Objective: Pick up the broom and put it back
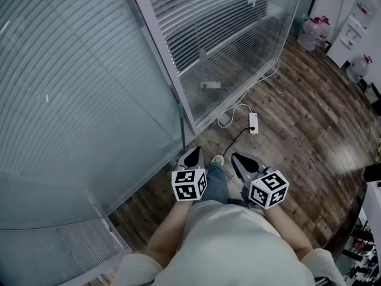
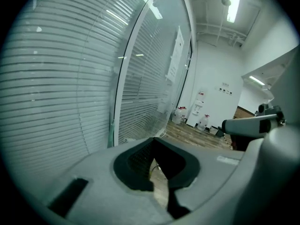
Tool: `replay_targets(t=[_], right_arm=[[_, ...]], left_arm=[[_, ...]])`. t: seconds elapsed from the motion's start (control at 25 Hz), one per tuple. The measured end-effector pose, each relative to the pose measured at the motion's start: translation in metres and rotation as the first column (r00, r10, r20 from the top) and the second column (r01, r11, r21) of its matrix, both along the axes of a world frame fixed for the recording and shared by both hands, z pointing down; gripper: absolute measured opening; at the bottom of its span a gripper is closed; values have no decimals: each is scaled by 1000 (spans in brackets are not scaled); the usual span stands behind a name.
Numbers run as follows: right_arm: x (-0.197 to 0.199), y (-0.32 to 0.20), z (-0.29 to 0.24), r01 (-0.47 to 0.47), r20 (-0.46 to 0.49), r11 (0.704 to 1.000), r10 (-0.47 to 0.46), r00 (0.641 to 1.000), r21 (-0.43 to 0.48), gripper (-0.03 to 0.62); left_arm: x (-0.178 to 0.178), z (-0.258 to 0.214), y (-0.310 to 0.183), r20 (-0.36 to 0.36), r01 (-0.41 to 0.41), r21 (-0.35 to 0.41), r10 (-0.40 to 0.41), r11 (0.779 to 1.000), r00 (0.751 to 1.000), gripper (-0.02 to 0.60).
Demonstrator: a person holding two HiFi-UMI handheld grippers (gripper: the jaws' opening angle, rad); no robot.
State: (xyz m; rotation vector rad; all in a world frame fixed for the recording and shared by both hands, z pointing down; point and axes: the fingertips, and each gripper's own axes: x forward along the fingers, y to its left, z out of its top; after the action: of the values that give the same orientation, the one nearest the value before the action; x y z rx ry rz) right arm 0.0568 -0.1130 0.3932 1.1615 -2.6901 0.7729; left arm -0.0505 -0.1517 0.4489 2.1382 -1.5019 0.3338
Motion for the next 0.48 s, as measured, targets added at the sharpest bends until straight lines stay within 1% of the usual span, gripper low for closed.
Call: replay_targets(t=[0.28,0.48], right_arm=[[5,31,-5,-13,3,1000,13,1000,2,6],[7,50,-11,-9,8,1000,9,1000,12,6]], left_arm=[[10,-18,34,-45,-31,-3,31,999,998,-2],[18,-32,58,-49,-52,16,52,999,997,-2]])
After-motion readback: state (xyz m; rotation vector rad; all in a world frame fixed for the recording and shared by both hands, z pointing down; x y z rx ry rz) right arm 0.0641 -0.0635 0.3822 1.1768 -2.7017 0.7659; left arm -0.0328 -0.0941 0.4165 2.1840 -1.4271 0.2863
